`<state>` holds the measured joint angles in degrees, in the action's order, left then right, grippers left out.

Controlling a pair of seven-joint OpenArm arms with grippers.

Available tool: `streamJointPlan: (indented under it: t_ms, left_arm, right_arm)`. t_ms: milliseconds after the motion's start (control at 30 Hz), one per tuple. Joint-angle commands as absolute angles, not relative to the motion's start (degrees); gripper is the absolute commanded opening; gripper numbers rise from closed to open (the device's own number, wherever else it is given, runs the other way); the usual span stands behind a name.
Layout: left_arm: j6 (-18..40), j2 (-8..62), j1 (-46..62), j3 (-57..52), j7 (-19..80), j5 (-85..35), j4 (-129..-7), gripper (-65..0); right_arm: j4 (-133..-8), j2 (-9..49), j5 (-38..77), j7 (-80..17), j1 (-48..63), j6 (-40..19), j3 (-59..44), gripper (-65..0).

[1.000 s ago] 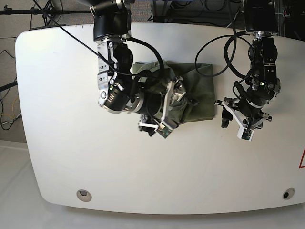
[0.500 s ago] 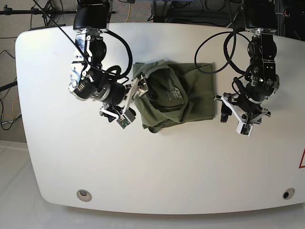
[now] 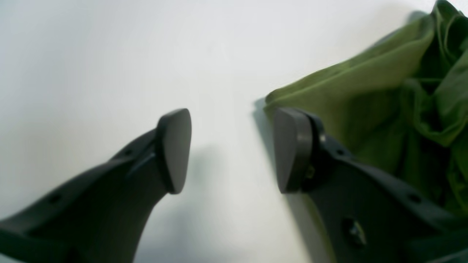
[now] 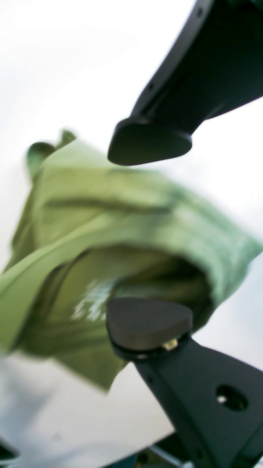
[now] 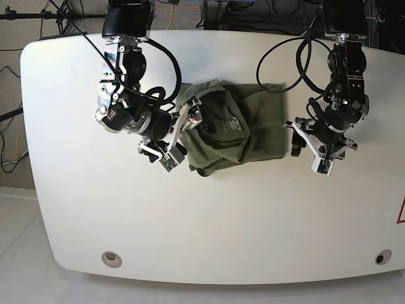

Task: Fold the T-shirt properly
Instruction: 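Press and tuck the bundle edge with the right gripper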

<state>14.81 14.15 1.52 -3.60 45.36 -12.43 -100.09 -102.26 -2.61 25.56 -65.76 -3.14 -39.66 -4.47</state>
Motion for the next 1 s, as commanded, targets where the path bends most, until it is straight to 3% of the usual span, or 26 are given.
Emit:
streamJointPlan:
  t_ms: [0,733,967]
  left_arm:
    - [14.6,14.6,0.5,-3.7,43.8,-12.5,-101.1,-30.9]
    - [14.6,14.6,2.5,-3.7,43.8,-12.5,-101.1,-31.1]
    - [14.6,14.6,2.8,-3.7,43.8,-12.5,-101.1,-31.1]
  right_arm:
    - [-102.1,-3.1,26.6,-64.1,-5.7,-40.0,-4.4,-11.0]
    - [-87.8,-3.4,27.0,-54.9,-13.1,-40.0,10.4,-11.0]
    - [-87.7,-6.6,26.8,-54.9,-14.4,-40.0,12.2,-11.0]
